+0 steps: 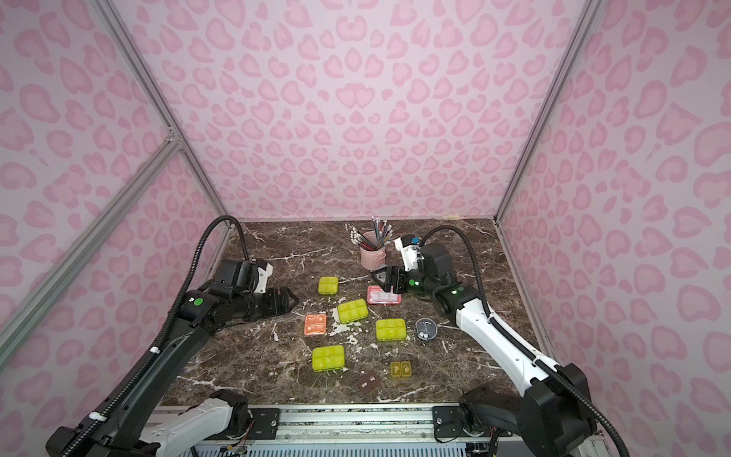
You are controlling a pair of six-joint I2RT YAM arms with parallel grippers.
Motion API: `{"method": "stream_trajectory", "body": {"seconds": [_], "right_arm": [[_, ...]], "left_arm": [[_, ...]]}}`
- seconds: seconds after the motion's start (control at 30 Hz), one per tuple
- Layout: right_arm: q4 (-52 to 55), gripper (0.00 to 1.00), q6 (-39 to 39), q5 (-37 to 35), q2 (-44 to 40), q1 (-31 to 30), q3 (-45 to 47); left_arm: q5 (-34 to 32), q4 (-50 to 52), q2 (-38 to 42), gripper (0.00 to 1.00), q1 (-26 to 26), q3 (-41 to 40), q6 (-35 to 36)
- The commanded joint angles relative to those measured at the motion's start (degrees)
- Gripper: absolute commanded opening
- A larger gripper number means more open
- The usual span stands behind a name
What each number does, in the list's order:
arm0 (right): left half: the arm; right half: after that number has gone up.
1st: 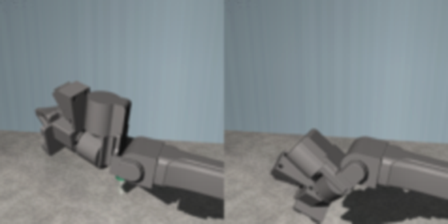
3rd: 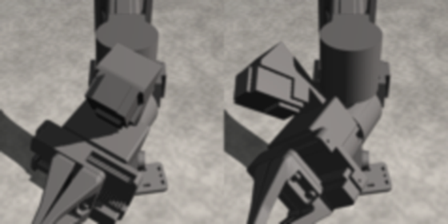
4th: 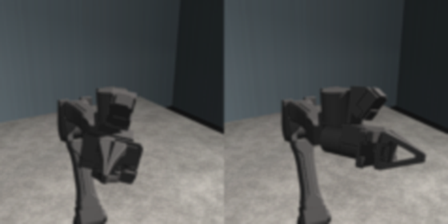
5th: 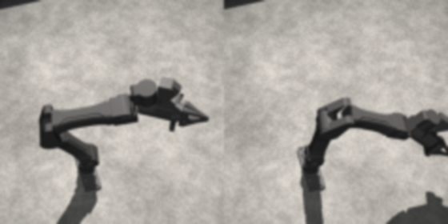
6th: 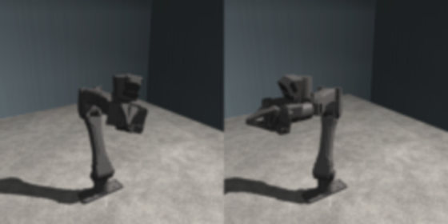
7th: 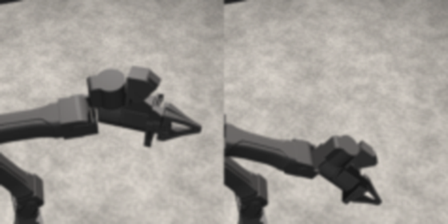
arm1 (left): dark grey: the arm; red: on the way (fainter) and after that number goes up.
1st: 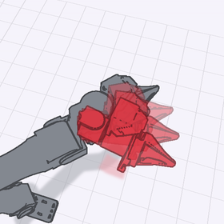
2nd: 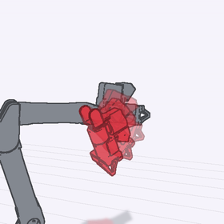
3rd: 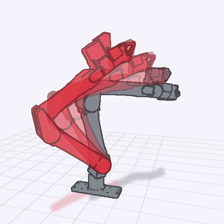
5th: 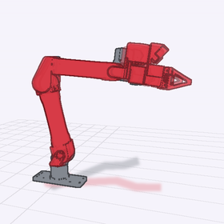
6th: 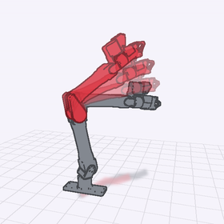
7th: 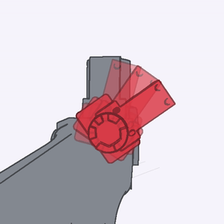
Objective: Close pillboxes
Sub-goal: Close the lid on the pillbox, then reset both arms
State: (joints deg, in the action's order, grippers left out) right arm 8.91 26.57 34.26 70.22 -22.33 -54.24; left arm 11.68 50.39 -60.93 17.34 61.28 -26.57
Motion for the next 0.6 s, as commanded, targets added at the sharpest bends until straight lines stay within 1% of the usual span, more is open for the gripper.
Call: {"method": "stream_trajectory", "body": {"seconds": [0.0,0.07,0.2,0.33,0.43,0.57], "right_arm": [[3.56,0.74,-4.65,-2.28,-1.42,3.1,-0.94],[2.83,0.74,-5.38,-3.24,-2.52,4.91,-1.01],[1.25,0.75,-5.89,-4.81,-3.99,8.59,-0.44],[-1.99,0.75,-5.76,-4.38,-5.18,11.26,2.12],[-4.81,0.76,-5.21,-4.81,-6.55,11.96,4.44],[-9.45,0.75,-2.35,-7.04,-8.92,12.11,7.92]], "left_arm": [[-1.97,0.18,-0.14,0.87,-0.53,2.63,1.93],[-3.27,-1.88,0.89,0.87,-0.82,3.14,0.99],[-8.69,-6.58,2.6,0.88,-1.08,2.43,-0.91],[-11.21,-12.05,4.16,0.88,-1.15,-0.08,1.12],[-13.11,-16.53,6.23,0.84,-1.17,-3.2,2.22],[-18.26,-24.43,10.69,0.8,-1.12,-10.1,2.14]]}}
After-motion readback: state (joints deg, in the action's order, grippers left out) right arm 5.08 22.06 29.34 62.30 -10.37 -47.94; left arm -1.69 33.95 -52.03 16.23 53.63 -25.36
